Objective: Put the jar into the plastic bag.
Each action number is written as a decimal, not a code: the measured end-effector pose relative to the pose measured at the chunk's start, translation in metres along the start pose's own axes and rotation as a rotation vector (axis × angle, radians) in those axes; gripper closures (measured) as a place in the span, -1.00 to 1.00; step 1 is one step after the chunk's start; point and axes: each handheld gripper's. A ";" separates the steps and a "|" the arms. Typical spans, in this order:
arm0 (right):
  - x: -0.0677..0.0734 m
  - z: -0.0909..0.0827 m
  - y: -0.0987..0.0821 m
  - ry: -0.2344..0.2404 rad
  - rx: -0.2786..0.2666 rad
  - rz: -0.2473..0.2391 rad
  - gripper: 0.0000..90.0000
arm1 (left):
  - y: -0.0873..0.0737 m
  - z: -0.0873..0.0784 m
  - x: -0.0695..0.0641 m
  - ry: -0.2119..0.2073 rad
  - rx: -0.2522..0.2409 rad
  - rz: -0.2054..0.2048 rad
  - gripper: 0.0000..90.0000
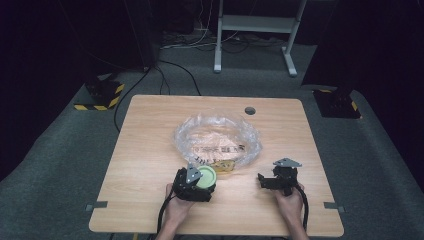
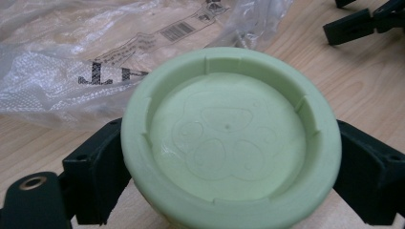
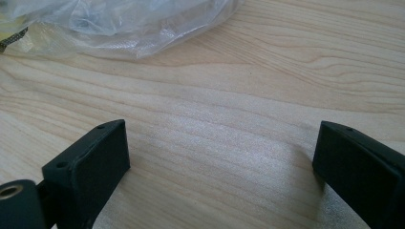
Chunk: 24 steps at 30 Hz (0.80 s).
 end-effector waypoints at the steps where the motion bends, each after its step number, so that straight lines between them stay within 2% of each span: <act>1: 0.000 0.000 0.000 0.000 0.000 -0.001 -0.89 | 0.002 -0.002 -0.001 -0.005 0.003 0.004 -0.75; 6: 0.000 0.000 0.000 0.000 0.000 -0.001 -0.89 | 0.011 -0.011 -0.006 -0.017 -0.001 -0.001 -0.75; 14: 0.000 0.000 0.000 0.000 0.000 0.001 -0.89 | 0.036 -0.027 -0.016 -0.059 -0.008 -0.013 -0.75; 17: 0.000 0.000 0.000 0.000 0.000 -0.001 -0.89 | 0.047 -0.031 -0.017 -0.062 -0.015 -0.012 -0.75; 20: 0.000 0.000 0.000 0.000 0.000 0.000 -0.89 | 0.059 -0.034 -0.018 -0.065 -0.035 -0.029 -0.75; 22: 0.000 0.000 0.000 0.000 0.000 0.001 -0.89 | 0.069 -0.033 -0.017 -0.061 -0.034 -0.022 -0.75; 24: 0.000 0.000 0.000 0.000 0.000 0.001 -0.89 | 0.071 -0.032 -0.017 -0.060 -0.037 -0.025 -0.75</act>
Point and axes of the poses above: each handheld gripper's, and its own axes: z roughly forward along the jaws, y roughly out of its top, x roughly to its left, and after that the axes turned 4 degrees about x, right-handed
